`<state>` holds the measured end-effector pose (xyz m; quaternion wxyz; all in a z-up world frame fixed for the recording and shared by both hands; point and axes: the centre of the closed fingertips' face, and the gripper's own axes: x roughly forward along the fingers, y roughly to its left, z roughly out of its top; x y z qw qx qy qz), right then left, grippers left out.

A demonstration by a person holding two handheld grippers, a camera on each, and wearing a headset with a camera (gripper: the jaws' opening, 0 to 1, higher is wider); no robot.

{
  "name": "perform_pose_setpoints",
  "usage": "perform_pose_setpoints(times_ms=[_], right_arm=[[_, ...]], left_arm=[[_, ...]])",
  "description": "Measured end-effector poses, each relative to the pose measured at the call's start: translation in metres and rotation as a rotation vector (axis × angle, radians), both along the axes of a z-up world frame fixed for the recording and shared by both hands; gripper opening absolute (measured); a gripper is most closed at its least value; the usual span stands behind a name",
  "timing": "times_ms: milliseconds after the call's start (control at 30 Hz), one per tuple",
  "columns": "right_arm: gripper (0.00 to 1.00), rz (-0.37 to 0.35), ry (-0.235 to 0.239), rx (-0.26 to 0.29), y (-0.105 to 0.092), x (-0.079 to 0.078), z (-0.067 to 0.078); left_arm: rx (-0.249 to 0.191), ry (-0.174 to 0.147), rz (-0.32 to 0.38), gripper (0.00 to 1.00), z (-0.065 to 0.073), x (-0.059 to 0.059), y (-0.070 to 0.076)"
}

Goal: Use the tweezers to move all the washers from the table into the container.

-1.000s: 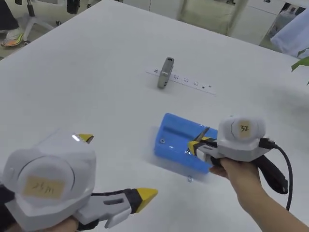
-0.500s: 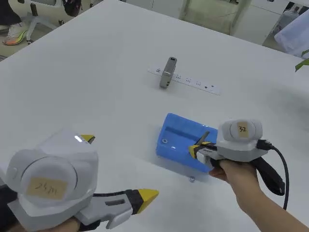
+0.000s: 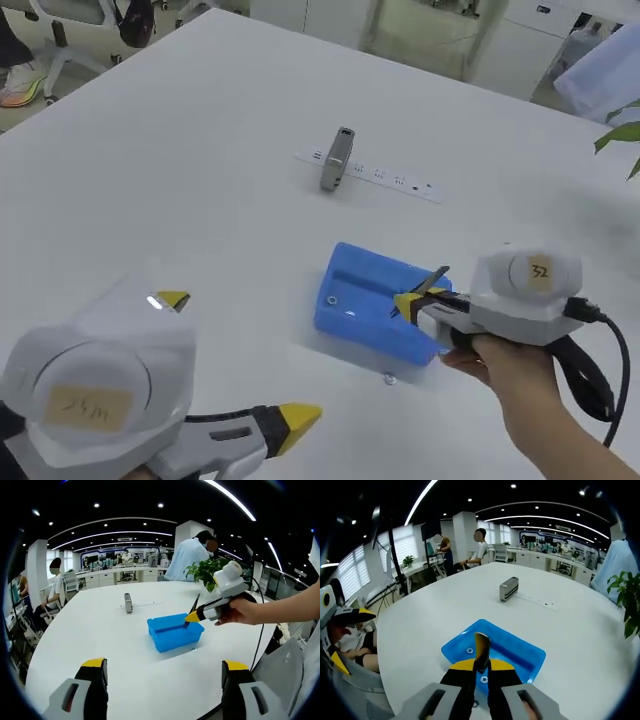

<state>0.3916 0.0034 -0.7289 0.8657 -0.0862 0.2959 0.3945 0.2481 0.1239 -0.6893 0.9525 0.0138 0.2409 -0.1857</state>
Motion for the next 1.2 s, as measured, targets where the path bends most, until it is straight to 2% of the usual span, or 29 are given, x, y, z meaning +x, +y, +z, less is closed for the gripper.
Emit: perform_pose_setpoints(times_ms=[100, 300, 400, 600, 900, 1200], right_arm=[[0.04, 0.013, 0.006, 0.022, -0.005, -0.011, 0.005], [0.04, 0.057, 0.024, 0.005, -0.009, -0.033, -0.003], [0.04, 0.062, 0.035, -0.001, -0.01, -0.04, -0.009], [0.04, 0.061, 0.088, -0.016, -0.012, -0.051, -0.032], [0.04, 0.048, 0.122, -0.053, -0.015, -0.047, -0.054], [0.04, 0.046, 0.13, -0.087, -0.017, -0.044, -0.064]], left_arm=[[-0.003, -0.001, 0.0, 0.97, 0.0, 0.0, -0.001], [-0.002, -0.003, -0.005, 0.97, 0.0, 0.0, -0.003], [-0.002, -0.005, -0.009, 0.97, 0.0, 0.001, -0.004], [0.003, -0.004, -0.008, 0.97, 0.001, 0.0, -0.003], [0.005, -0.002, -0.002, 0.97, 0.0, 0.0, -0.002], [0.014, -0.001, -0.004, 0.96, -0.001, 0.0, -0.002]])
